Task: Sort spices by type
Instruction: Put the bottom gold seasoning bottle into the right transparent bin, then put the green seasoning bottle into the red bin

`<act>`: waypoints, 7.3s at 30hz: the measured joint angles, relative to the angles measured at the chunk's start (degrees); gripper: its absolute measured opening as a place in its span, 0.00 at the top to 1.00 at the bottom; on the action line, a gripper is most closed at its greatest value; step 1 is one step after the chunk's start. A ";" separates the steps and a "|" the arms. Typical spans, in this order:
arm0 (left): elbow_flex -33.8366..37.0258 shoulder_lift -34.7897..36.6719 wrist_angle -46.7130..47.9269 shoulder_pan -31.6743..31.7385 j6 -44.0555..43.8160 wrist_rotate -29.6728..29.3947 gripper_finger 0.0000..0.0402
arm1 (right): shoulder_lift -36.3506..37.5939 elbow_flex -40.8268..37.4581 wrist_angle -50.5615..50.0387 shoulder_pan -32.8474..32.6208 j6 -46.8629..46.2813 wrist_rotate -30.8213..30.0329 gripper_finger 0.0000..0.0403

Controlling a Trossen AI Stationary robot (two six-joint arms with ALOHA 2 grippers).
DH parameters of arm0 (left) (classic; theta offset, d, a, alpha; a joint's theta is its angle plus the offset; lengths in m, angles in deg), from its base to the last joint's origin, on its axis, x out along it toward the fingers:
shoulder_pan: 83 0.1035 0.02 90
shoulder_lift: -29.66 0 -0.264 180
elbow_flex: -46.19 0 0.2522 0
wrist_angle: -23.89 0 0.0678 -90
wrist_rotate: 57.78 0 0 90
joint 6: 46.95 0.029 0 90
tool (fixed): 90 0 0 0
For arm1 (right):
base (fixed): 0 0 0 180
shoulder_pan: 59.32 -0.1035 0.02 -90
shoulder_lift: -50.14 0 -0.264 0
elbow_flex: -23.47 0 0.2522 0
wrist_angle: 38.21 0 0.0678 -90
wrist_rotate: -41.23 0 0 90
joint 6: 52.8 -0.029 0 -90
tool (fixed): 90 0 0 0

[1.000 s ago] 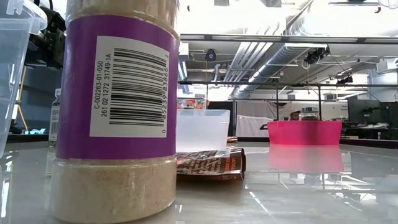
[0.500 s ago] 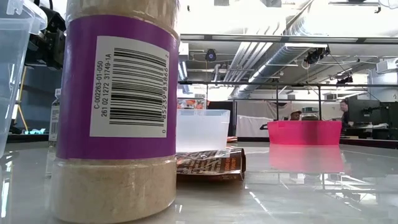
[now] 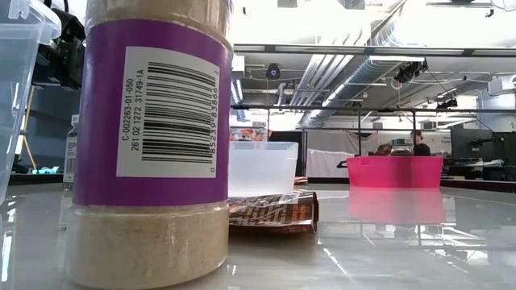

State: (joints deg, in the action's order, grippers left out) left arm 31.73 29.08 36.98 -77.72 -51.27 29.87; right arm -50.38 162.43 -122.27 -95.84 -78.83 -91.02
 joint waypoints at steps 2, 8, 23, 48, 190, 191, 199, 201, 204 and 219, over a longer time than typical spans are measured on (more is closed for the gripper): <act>0.00 0.00 0.00 -0.01 0.00 0.00 1.00 | -0.89 -0.41 2.93 1.84 13.36 -0.86 0.32; -0.02 0.00 0.00 0.00 0.00 0.02 1.00 | -4.38 -0.41 8.38 5.23 51.26 -1.37 0.32; 0.00 0.00 0.00 0.00 0.00 0.00 1.00 | -9.09 -0.41 9.26 7.78 87.39 -8.67 0.32; 0.00 0.00 0.00 0.00 0.00 0.02 1.00 | 3.00 -0.36 -11.54 -0.08 -23.05 42.27 0.32; 0.00 -0.02 -0.01 0.00 0.00 0.00 1.00 | -2.27 -26.68 0.21 -11.63 -85.60 60.30 0.13; 0.00 -0.01 -0.01 -0.02 0.00 0.01 1.00 | -2.27 -24.81 -1.03 -11.41 -84.18 58.50 0.13; 0.00 -0.01 -0.01 -0.02 0.00 0.00 1.00 | -2.22 -10.47 -6.35 -9.75 -67.24 23.91 0.13; 0.00 -0.01 -0.02 -0.01 0.00 0.00 1.00 | -2.20 -8.08 -5.70 -8.91 -61.58 14.78 0.13; 0.00 -0.02 -0.69 -0.01 0.00 -0.06 1.00 | -2.19 -5.20 -5.63 -6.89 -55.21 6.28 0.13; -0.24 -1.33 -24.65 -0.01 -40.42 -13.91 1.00 | -2.18 -3.23 -7.30 7.36 -41.96 11.58 0.13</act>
State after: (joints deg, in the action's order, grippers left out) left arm 31.49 27.76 12.34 -77.73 -91.68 15.96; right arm -52.56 159.20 -129.57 -88.48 -120.79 -79.44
